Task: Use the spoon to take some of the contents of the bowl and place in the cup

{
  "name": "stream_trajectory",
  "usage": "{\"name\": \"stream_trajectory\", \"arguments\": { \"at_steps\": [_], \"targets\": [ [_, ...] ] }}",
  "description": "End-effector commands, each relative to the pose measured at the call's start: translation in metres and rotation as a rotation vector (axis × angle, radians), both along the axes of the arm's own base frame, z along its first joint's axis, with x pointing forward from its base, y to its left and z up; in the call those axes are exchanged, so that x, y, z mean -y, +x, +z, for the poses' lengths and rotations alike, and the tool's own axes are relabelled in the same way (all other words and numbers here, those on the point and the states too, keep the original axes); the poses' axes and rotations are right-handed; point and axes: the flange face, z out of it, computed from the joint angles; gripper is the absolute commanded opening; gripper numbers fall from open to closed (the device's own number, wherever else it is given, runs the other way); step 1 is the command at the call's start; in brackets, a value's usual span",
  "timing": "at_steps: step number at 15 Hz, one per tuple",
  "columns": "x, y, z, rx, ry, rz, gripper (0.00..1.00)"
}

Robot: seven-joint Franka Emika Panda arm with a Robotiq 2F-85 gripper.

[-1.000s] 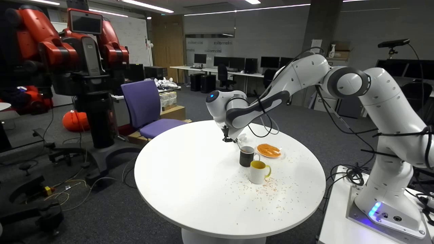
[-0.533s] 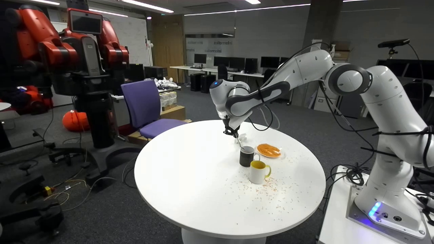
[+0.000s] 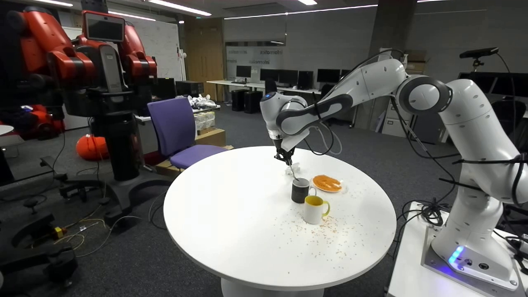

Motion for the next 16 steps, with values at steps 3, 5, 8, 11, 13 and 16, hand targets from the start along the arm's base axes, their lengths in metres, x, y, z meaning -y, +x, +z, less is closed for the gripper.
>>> {"name": "stream_trajectory", "arguments": {
  "at_steps": [3,5,8,11,13,16],
  "targets": [
    [0.016,-0.002,0.001,0.012,0.073,0.042,0.01],
    [0.02,-0.005,-0.002,0.003,0.085,0.058,0.01],
    [0.023,-0.013,-0.011,-0.037,0.102,0.069,0.01],
    [0.027,-0.017,-0.02,-0.057,0.109,0.068,0.01],
    [0.029,-0.019,-0.024,-0.066,0.106,0.064,0.01],
    [0.03,-0.021,-0.027,-0.073,0.101,0.066,0.28]
  ]
}}
